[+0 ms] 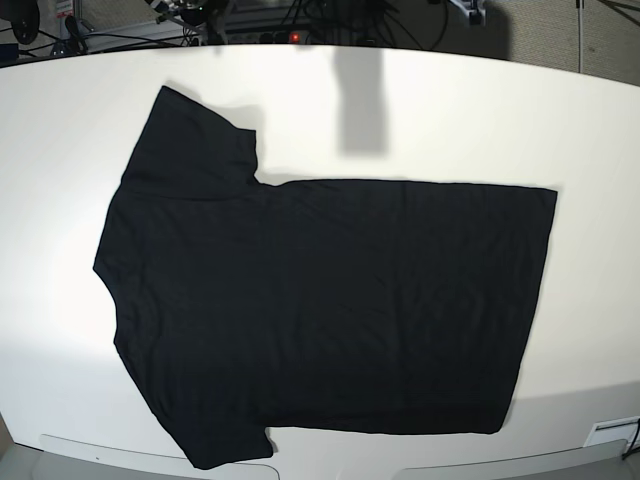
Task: Fold the T-shirt properly
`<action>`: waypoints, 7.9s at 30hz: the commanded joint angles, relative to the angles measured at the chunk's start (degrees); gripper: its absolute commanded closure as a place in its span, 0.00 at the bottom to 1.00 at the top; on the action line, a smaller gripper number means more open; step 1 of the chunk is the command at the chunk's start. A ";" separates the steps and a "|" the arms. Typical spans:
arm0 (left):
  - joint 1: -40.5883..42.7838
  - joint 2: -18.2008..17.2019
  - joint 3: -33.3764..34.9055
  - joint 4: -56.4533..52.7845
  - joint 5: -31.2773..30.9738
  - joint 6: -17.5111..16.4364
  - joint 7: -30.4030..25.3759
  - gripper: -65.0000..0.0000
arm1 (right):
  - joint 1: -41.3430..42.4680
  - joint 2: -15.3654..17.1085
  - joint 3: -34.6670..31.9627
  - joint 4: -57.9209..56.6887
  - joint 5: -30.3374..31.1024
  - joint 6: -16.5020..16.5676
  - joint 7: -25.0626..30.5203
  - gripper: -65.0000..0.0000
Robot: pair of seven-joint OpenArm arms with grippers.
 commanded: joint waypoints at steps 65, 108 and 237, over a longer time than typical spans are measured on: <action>-2.32 -33.42 35.87 67.04 16.31 -16.41 10.99 0.66 | -57.72 29.97 20.02 95.65 5.77 -1.01 -22.77 0.72; -3.85 -34.95 49.83 55.95 0.11 -14.14 23.39 1.00 | -40.76 38.40 16.41 90.53 -10.62 5.05 -14.36 0.49; 0.61 -22.86 24.33 71.67 -19.32 -6.25 19.93 1.00 | -4.02 29.31 1.66 68.15 9.27 4.50 -16.90 1.00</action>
